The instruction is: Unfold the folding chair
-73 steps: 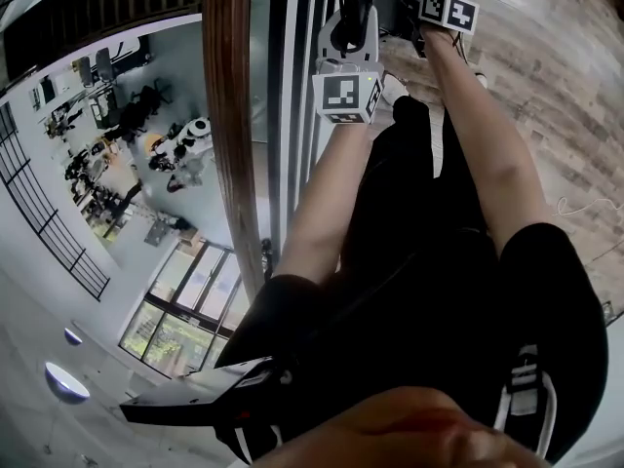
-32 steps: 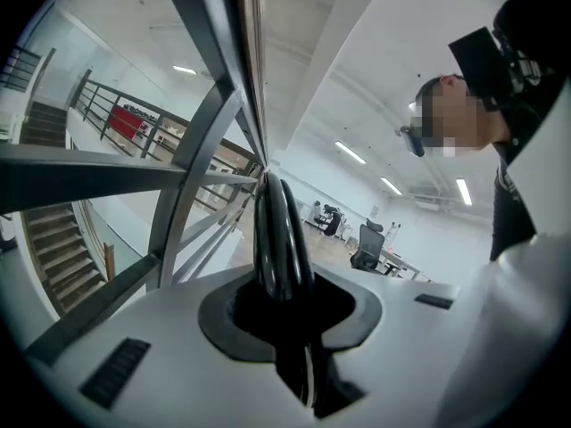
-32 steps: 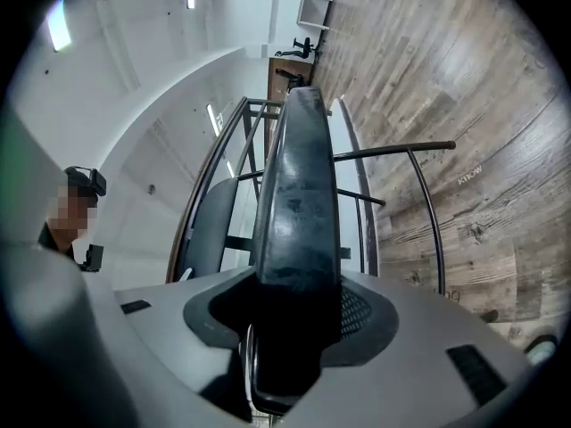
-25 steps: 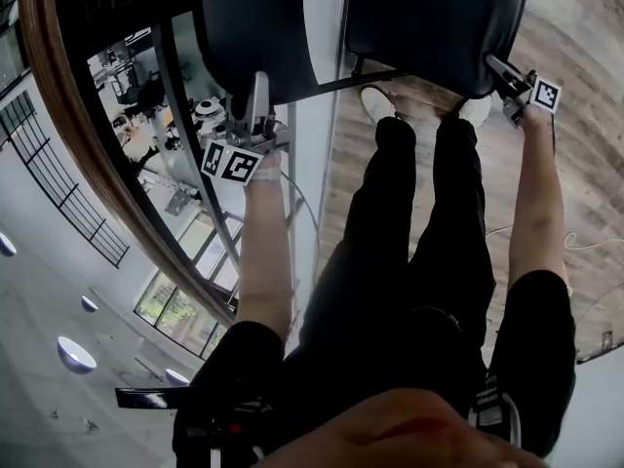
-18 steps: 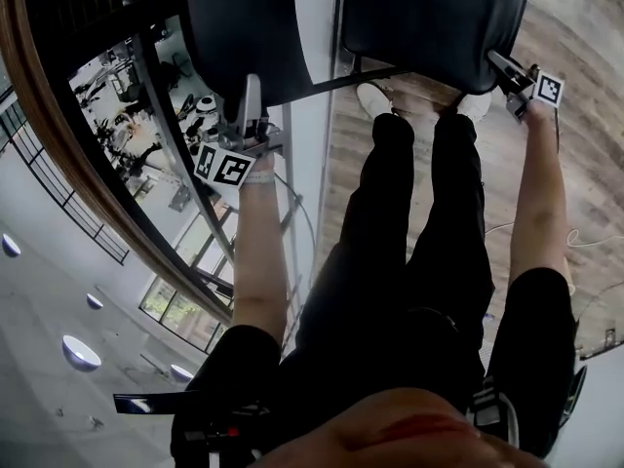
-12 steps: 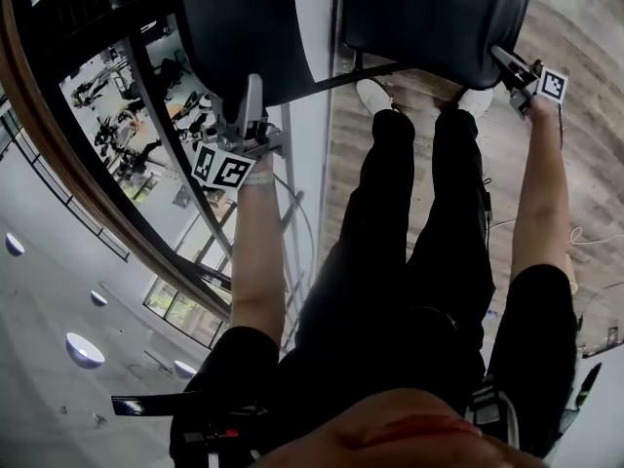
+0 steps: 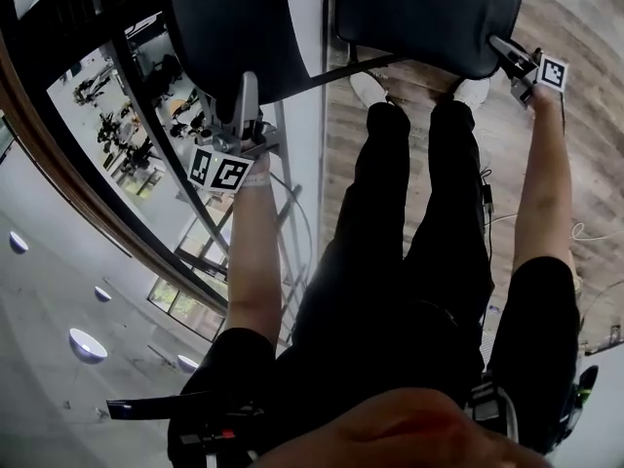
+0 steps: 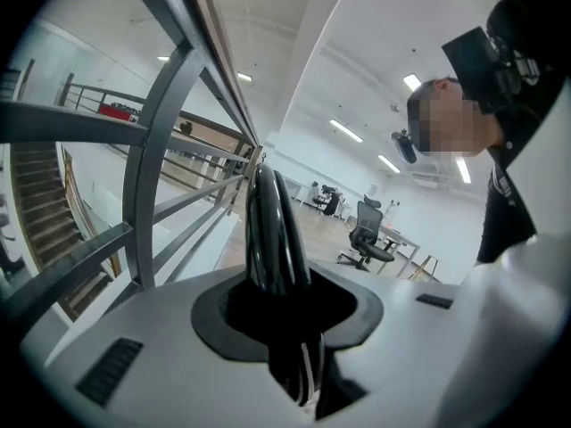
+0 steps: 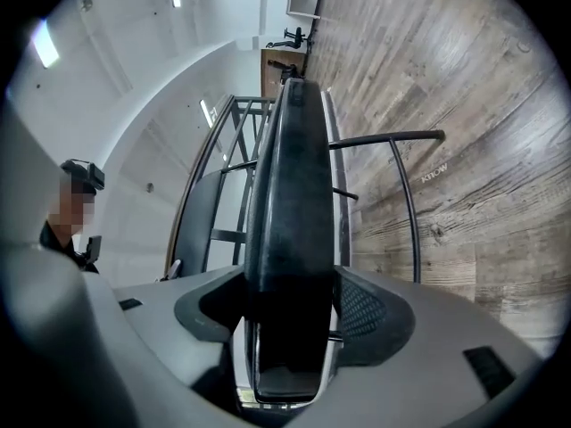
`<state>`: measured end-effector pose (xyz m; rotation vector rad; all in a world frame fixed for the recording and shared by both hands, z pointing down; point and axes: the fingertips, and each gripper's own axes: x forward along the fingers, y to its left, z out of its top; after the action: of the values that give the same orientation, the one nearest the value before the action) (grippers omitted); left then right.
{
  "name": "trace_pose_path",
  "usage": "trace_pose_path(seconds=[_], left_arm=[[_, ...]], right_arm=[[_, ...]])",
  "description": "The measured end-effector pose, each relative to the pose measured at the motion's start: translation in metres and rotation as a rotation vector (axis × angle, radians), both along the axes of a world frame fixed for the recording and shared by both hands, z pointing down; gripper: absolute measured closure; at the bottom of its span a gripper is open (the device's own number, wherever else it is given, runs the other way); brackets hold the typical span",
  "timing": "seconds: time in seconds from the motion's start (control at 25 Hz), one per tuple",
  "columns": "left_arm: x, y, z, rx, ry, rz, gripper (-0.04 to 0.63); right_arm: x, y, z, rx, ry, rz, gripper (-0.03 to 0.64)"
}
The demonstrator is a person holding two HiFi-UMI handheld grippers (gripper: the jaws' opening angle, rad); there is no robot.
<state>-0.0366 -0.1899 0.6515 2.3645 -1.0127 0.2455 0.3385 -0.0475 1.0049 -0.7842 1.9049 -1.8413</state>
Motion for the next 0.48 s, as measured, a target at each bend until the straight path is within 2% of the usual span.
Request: trace_pose_path(seconds=[0.08, 0.2, 0.28, 0.4, 0.48], left_arm=[[-0.003, 0.001, -0.002, 0.018, -0.059, 0.005, 0.458], [-0.013, 0.005, -0.008, 0.019, -0.128, -0.012, 0.386], [-0.023, 0.009, -0.012, 0.011, -0.199, -0.03, 0.333], [-0.048, 0.012, -0.031, 0.037, -0.284, -0.113, 0.33], [-0.055, 0.017, -0.051, 0.054, -0.281, -0.158, 0.33]], right_arm=[[0.006, -0.002, 0.004, -0.027, 0.064, -0.003, 0.315], [0.029, 0.0, 0.01, -0.091, 0.313, -0.019, 0.285], [0.046, 0.001, 0.0, -0.106, 0.444, 0.028, 0.287], [0.057, 0.009, -0.035, -0.116, 0.501, 0.117, 0.287], [0.057, 0.013, -0.081, -0.08, 0.521, 0.119, 0.288]])
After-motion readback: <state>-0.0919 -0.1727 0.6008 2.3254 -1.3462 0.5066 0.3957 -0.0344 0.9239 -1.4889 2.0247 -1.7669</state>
